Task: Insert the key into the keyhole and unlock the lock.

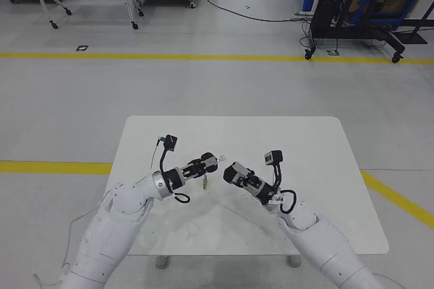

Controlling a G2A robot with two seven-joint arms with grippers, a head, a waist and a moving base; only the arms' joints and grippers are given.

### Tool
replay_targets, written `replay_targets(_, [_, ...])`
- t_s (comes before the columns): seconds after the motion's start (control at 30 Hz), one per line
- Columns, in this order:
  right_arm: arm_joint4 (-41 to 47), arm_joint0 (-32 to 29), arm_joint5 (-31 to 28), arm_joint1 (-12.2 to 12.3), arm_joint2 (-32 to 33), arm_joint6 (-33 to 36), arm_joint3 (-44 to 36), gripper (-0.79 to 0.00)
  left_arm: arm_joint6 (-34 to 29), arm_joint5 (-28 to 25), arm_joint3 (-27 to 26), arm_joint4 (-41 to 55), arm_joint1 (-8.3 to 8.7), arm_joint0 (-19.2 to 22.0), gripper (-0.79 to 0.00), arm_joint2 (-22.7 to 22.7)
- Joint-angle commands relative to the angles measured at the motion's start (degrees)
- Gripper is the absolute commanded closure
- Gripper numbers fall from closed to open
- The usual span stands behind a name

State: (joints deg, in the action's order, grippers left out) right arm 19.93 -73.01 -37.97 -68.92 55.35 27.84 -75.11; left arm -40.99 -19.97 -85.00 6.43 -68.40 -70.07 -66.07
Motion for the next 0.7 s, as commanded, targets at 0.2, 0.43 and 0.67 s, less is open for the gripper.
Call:
replay_targets(0.2, [-12.2,3.5,-8.8,1.8,4.6,8.3,5.0,-0.699,-9.4,2.7,-0.4,0.3,0.42,1.0,0.0,1.5])
replay_targets(0.43, [-6.8,5.1,-11.4,3.6,7.4,21.5,5.8,-0.376,-17.8,-0.8,-0.5,-5.4,0.78,3.8,0.0,4.4])
replay_targets(0.67, [-4.8,5.5,-10.2,4.1,6.4,26.6,6.6,-0.32,-17.1,-2.4,-0.2,-7.6,1.02,4.6,0.0,4.8])
